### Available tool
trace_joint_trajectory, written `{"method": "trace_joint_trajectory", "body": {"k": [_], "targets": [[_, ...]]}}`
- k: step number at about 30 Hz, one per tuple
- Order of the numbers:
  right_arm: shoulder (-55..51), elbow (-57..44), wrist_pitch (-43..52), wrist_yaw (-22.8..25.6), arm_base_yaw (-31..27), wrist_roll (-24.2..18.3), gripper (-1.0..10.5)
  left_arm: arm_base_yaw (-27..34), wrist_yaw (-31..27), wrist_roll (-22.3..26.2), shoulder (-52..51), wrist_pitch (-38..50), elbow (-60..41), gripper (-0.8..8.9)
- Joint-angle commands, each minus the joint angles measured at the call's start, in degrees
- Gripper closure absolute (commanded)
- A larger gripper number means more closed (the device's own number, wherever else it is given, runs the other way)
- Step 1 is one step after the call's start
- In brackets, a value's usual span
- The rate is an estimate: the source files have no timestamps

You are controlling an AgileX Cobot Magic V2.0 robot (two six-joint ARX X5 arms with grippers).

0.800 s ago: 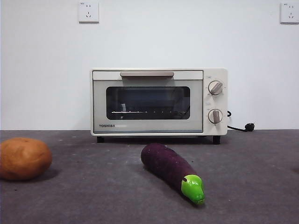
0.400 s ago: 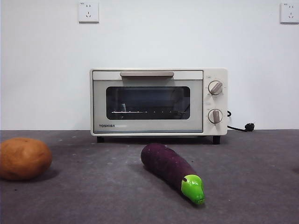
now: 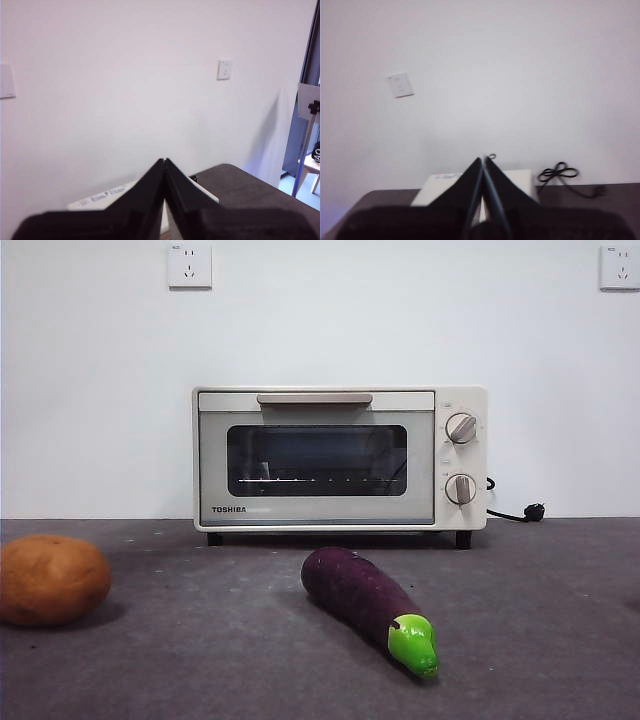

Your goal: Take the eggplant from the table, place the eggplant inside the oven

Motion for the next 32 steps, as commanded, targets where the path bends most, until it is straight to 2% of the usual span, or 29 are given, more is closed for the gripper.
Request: {"method": "trace_joint_trajectory", "body": {"k": [1,12,24,32], "targets": [[0.20,0.44,0.00,-2.91,0.11,1.60,9.5,-0.33,0.15,1.16,-0.13,-0.44,0.09,8.19],[0.22,0.46,0.02,-3.56,0.11,1.60,9.3,-0.61,0.20,1.16,0.02,-0.63,0.09,8.19],[0.22,0.61,-0.13,-5.14,0.11,2.10,3.9,-0.76,0.20,1.77,0.68,-0.70,0.09,8.19],[0.24,0.61,-1.42,-6.08,0.11,3.04,3.7,-1.95,0.20,2.49,2.27,-0.79,0.09,8.19]]}}
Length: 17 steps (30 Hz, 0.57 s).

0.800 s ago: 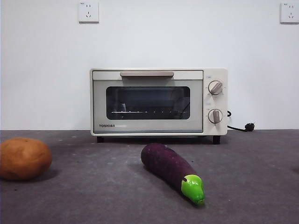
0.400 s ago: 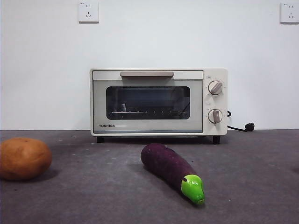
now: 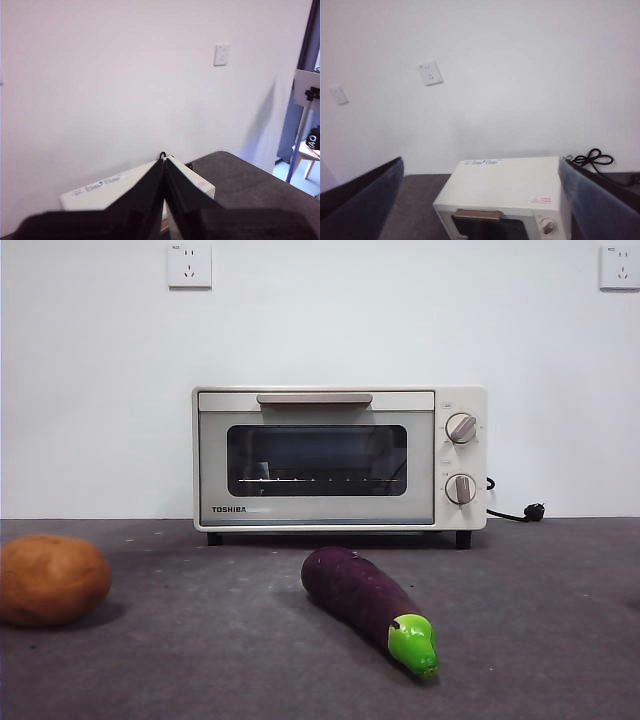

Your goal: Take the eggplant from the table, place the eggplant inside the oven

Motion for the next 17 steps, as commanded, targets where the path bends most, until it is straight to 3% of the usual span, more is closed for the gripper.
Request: {"method": "trace_joint_trajectory", "body": {"k": [1,17], "targets": [[-0.09,0.22,0.31,-0.35,0.11,0.57,3.7,-0.70,0.15,1.64,0.63,0.28,0.09,8.19],[-0.15,0.22,-1.20,-3.69,0.11,1.66,3.8,-0.76,0.17,3.10,12.11,2.03,0.09,8.19]]}}
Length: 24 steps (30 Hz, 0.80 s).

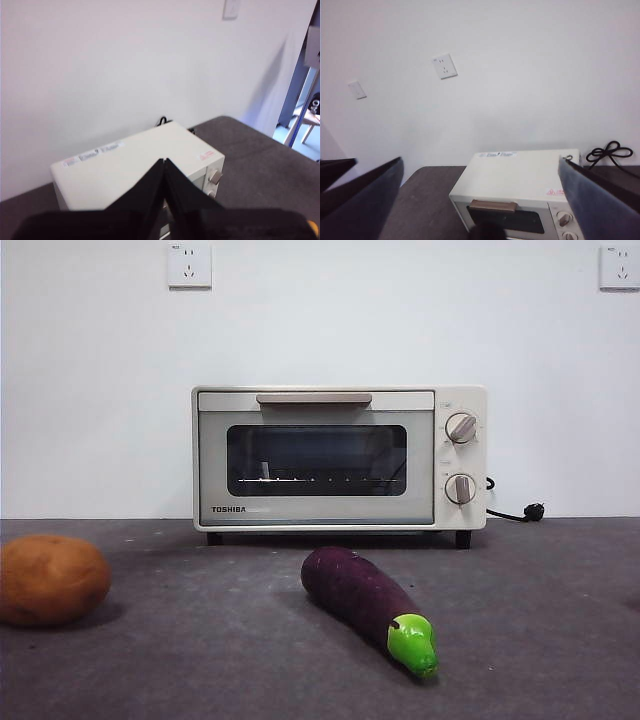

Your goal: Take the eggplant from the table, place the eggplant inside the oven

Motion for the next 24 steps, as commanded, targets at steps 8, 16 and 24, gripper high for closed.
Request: {"method": "trace_joint_trajectory", "body": {"k": [8,16,24], "targets": [[-0.13,0.24,-1.57,-0.20,0.11,0.59,3.8,-0.17,0.26,2.62,10.64,5.09,0.07,8.19],[-0.13,0.24,-1.90,-0.22,0.11,0.61,3.8,-0.17,4.31,3.58,20.52,8.17,0.07,8.19],[-0.13,0.24,-3.82,-0.22,0.11,0.42,3.8,-0.20,4.31,3.61,27.93,11.72,0.07,8.19]]}}
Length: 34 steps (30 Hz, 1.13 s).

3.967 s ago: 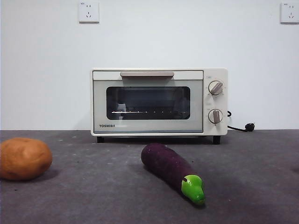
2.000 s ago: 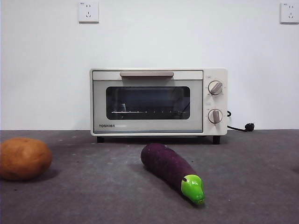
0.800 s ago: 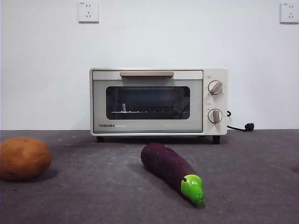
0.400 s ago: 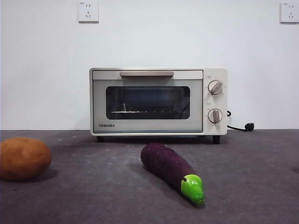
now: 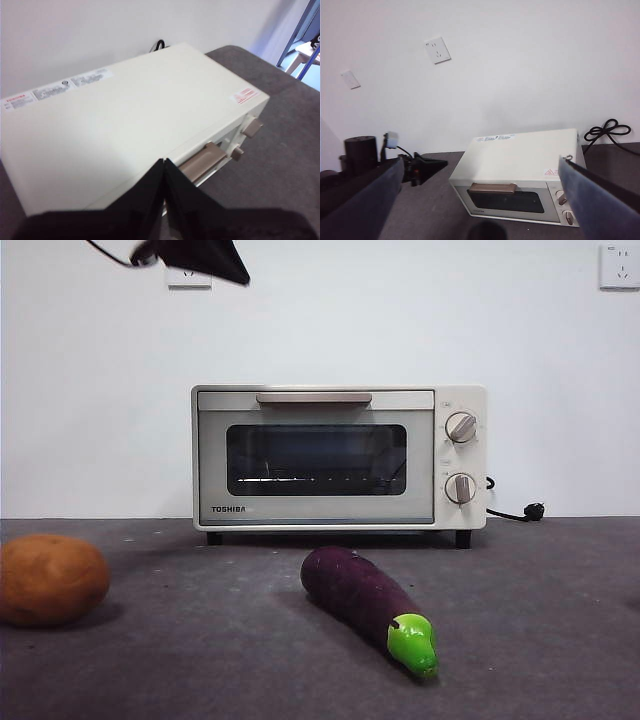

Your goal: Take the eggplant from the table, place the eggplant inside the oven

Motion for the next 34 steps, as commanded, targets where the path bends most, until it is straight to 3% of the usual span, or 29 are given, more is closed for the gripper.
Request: {"method": "trace_joint_trajectory", "body": {"k": [1,20,34], "targets": [[-0.15,0.24,0.17,-0.24,0.11,0.20,3.8,-0.20,0.31,0.81,2.05,1.86,0.07,8.19],[0.61,0.24,-1.81,-0.22,0.11,-0.35,3.8,-2.95,0.02,1.57,13.27,6.75,0.07,8.19],[0.96,0.24,-2.99,-0.22,1.49,-1.11,3.8,-4.87,-2.47,4.20,15.23,3.02,0.07,8.19]]}}
